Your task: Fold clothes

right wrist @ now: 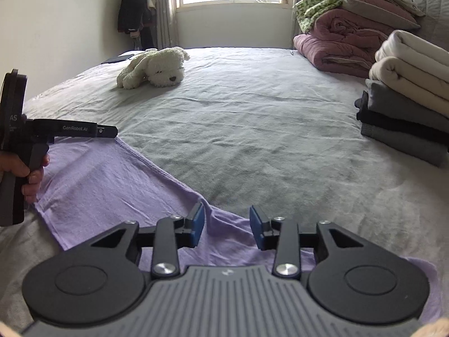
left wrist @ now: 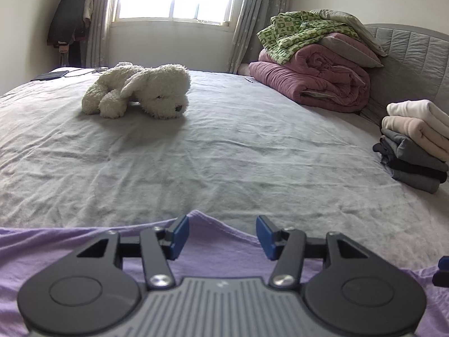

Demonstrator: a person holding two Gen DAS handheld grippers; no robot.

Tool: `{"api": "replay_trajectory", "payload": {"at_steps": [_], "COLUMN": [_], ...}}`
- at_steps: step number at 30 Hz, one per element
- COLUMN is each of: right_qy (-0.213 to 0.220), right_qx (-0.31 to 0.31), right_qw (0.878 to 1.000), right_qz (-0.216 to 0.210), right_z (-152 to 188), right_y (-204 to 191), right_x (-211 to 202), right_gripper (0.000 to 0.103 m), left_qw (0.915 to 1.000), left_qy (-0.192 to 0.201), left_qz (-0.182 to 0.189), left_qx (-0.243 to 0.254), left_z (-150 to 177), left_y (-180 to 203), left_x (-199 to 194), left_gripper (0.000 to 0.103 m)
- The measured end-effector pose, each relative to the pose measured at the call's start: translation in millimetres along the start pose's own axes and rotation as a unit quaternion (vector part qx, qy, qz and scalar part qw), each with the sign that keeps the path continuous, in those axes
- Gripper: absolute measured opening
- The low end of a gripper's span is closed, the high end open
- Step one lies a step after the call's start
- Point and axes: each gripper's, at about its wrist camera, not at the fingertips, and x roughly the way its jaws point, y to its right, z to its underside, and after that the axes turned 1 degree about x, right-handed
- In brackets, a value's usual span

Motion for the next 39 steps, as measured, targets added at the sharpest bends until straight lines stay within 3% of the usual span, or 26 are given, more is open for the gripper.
{"api": "replay_trajectory", "payload": {"at_steps": [7,14,18,24,26,27,30,33,39], "right_qy": [0.001,-0.027,-0.020,-0.018,-0.031,-0.037,-0.045,-0.046,-0.031], "right_qx": [0.139,0.221,0.233,0.211,0.196,0.186,0.172,0.208,0.255], "right_qw": [0.990,0.974,0.972,0.977,0.980,0.982,0.984,0.977,0.967], "right_qz": [-0.026,-0.032,-0.018,-0.005,-0.015,-0.019,-0.014,-0.002,0.001], "right_z": [3,21,31,41,42,41,38,36,34], "right_y": [71,121,137,147,142,139,134,147,165], "right_x": [-28,-51,-71,-83,-78,-75,-74,-74,-80], "right_gripper": [0.040,0.040,0.040,0.040,0.040,0.040,0.040,0.040,0.040], "left_qw": [0.9987,0.9902,0.9842,0.9789,0.9759,0.9736,0.9652,0.9611,0.9642], "left_qy": [-0.021,-0.087,-0.106,-0.123,-0.128,-0.132,-0.153,-0.163,-0.159], "left_qz": [0.038,0.103,0.133,0.162,0.177,0.186,0.211,0.221,0.212], "left_qx": [0.027,-0.038,-0.049,-0.012,-0.005,-0.005,-0.021,-0.028,-0.001], "left_z": [7,20,34,49,52,53,56,56,57], "left_y": [48,89,119,171,187,193,212,230,262], "left_x": [-27,-32,-35,-40,-41,-40,-37,-36,-36], "left_gripper": [0.059,0.059,0.058,0.057,0.049,0.041,0.040,0.043,0.045]}}
